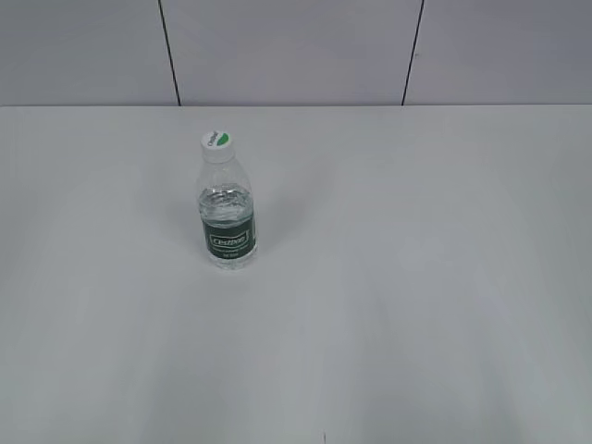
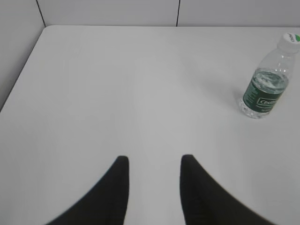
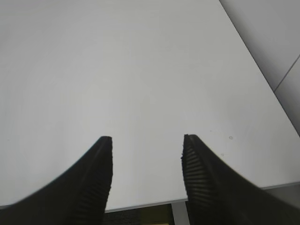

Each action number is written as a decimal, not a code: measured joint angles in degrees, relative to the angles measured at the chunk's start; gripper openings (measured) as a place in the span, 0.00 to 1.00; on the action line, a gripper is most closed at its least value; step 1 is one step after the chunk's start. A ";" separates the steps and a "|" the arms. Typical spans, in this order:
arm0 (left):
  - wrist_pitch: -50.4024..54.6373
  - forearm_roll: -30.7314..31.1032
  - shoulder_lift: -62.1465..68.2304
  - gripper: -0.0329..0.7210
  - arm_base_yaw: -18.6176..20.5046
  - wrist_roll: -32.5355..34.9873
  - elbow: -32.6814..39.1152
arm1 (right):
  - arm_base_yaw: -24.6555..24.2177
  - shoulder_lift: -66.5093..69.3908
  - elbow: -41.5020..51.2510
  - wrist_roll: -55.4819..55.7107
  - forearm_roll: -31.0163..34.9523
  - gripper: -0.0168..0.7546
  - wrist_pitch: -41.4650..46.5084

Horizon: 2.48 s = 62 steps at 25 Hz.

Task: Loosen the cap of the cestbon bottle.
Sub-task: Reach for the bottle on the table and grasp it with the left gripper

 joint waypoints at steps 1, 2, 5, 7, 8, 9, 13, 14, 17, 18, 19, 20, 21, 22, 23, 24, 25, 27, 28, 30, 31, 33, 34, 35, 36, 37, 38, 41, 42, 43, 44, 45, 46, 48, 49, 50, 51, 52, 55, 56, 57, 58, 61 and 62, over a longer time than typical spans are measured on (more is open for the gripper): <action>0.00 0.00 0.00 0.36 0.00 0.00 0.00 | 0.00 0.00 0.00 0.00 0.00 0.51 0.00; 0.00 0.00 0.00 0.36 0.00 0.00 0.00 | 0.00 0.00 0.00 0.00 0.00 0.51 0.00; 0.00 0.00 0.00 0.36 0.00 0.00 0.00 | 0.00 0.00 0.00 0.00 0.00 0.51 0.00; 0.00 0.00 0.00 0.36 0.00 0.00 0.00 | 0.00 0.00 0.00 0.00 0.00 0.51 0.00; 0.00 0.00 0.00 0.36 0.00 0.00 0.00 | 0.00 0.00 0.00 0.00 0.00 0.51 0.00; 0.00 0.00 0.00 0.36 0.00 0.00 0.00 | 0.00 0.00 0.00 0.00 0.00 0.51 0.00; 0.00 0.00 0.00 0.36 0.00 0.00 0.00 | 0.00 0.00 0.00 0.00 0.00 0.51 0.00; 0.00 0.00 0.00 0.36 0.00 0.00 0.00 | 0.00 0.00 0.00 0.00 0.00 0.51 0.00; 0.00 0.00 0.00 0.36 0.00 0.00 0.00 | 0.00 0.00 0.00 0.00 0.00 0.51 0.00; 0.00 0.00 0.00 0.36 0.00 0.00 0.00 | 0.00 0.00 0.00 0.00 0.00 0.51 0.00; 0.00 0.00 0.00 0.36 0.00 0.00 0.00 | 0.00 0.00 0.00 0.00 0.00 0.51 0.00; 0.00 0.00 0.00 0.36 0.00 0.00 0.00 | 0.00 0.00 0.00 0.00 0.00 0.51 0.00; 0.00 0.00 0.00 0.36 0.00 0.00 0.00 | 0.00 0.00 0.00 0.00 0.00 0.51 0.00; 0.00 0.00 0.00 0.36 0.00 0.00 0.00 | 0.00 0.00 0.00 0.00 0.00 0.51 0.00; 0.00 0.00 0.00 0.36 0.00 0.00 0.00 | 0.00 0.00 0.00 0.00 0.00 0.51 0.00; 0.00 0.00 0.00 0.36 0.00 0.00 0.00 | 0.00 0.00 0.00 0.00 0.00 0.51 0.00; 0.00 0.00 0.00 0.36 0.00 0.00 0.00 | 0.00 0.00 0.00 0.00 0.00 0.51 0.00; 0.00 0.00 0.00 0.36 0.00 0.00 0.00 | 0.00 0.00 0.00 0.00 0.00 0.51 0.00; 0.00 0.00 0.00 0.36 0.00 0.00 0.00 | 0.00 0.00 0.00 0.00 0.00 0.51 0.00; 0.00 -0.59 0.00 0.36 0.00 0.00 0.00 | 0.00 0.00 0.00 0.00 0.00 0.51 0.00; 0.00 -0.82 0.00 0.36 0.00 0.00 0.00 | 0.00 0.00 0.00 0.00 0.00 0.51 0.00; 0.00 -1.09 0.00 0.36 0.00 0.00 0.00 | 0.00 0.00 0.00 0.00 0.00 0.51 0.00; -0.05 -1.24 0.00 0.36 0.00 0.00 0.00 | 0.00 0.00 0.00 0.00 0.00 0.51 0.00; -0.05 -1.49 0.00 0.36 0.00 0.00 0.00 | 0.00 0.00 0.00 0.00 0.00 0.51 0.00; -0.05 -1.77 0.00 0.36 0.00 0.00 0.00 | 0.00 0.00 0.00 0.00 0.00 0.51 0.00; -0.05 -2.13 0.00 0.36 0.00 0.00 0.00 | 0.00 0.00 0.00 0.00 0.00 0.51 0.00; -0.05 -2.37 0.00 0.36 0.00 0.00 0.00 | 0.00 0.00 0.00 0.00 0.00 0.51 0.00; -0.05 -2.76 0.00 0.36 0.00 0.00 0.00 | 0.00 0.00 0.00 0.00 0.00 0.51 0.00; -0.05 -2.81 0.00 0.36 0.00 0.00 0.00 | 0.00 0.00 0.00 0.00 0.00 0.50 0.00; -0.05 -2.82 0.00 0.36 0.00 0.00 0.00 | 0.00 0.00 0.00 0.00 0.00 0.50 0.00; -0.05 -2.87 0.00 0.36 0.00 0.00 0.00 | 0.00 0.00 0.00 0.00 0.00 0.50 0.00; -0.05 -2.94 0.00 0.36 0.00 0.00 0.00 | 0.00 0.00 0.00 0.00 0.00 0.50 0.00; -0.05 -3.00 0.00 0.36 0.00 0.00 0.00 | 0.00 0.00 0.00 0.00 0.00 0.50 0.00; -0.05 -3.14 0.00 0.39 0.00 0.37 0.00 | 0.00 0.00 0.00 0.00 0.00 0.50 0.00; -0.10 -3.39 0.00 0.42 0.00 0.97 0.00 | 0.00 0.00 0.00 0.00 0.00 0.50 0.00; -0.28 -3.67 0.00 0.48 0.00 1.74 0.00 | 0.00 0.00 0.00 0.00 0.00 0.50 0.00; -0.54 -3.85 0.00 0.54 0.00 2.12 -0.13 | 0.00 0.00 0.00 0.00 0.00 0.50 0.00; -0.81 -3.84 0.14 0.63 0.00 2.36 -0.38 | 0.00 0.00 0.00 0.00 0.00 0.50 0.00; -2.17 -3.18 2.93 0.83 0.00 2.78 -1.46 | 0.00 0.00 0.00 0.00 0.00 0.50 0.00; -2.79 -2.34 4.16 0.85 0.00 2.78 -1.78 | 0.00 0.00 0.00 0.00 0.00 0.50 0.00; -3.72 -1.14 5.77 0.87 0.00 2.78 -1.92 | 0.00 0.00 0.00 0.00 0.00 0.50 0.00; -5.04 -0.06 7.47 0.87 0.00 2.83 -2.26 | 0.00 0.00 0.00 0.00 0.00 0.50 0.00; -11.22 3.20 12.59 0.88 0.00 2.83 -2.40 | 0.00 0.00 0.00 0.00 0.00 0.50 0.00; -13.53 4.04 14.37 0.88 0.00 2.83 -2.40 | 0.00 0.00 0.00 0.00 0.00 0.50 0.00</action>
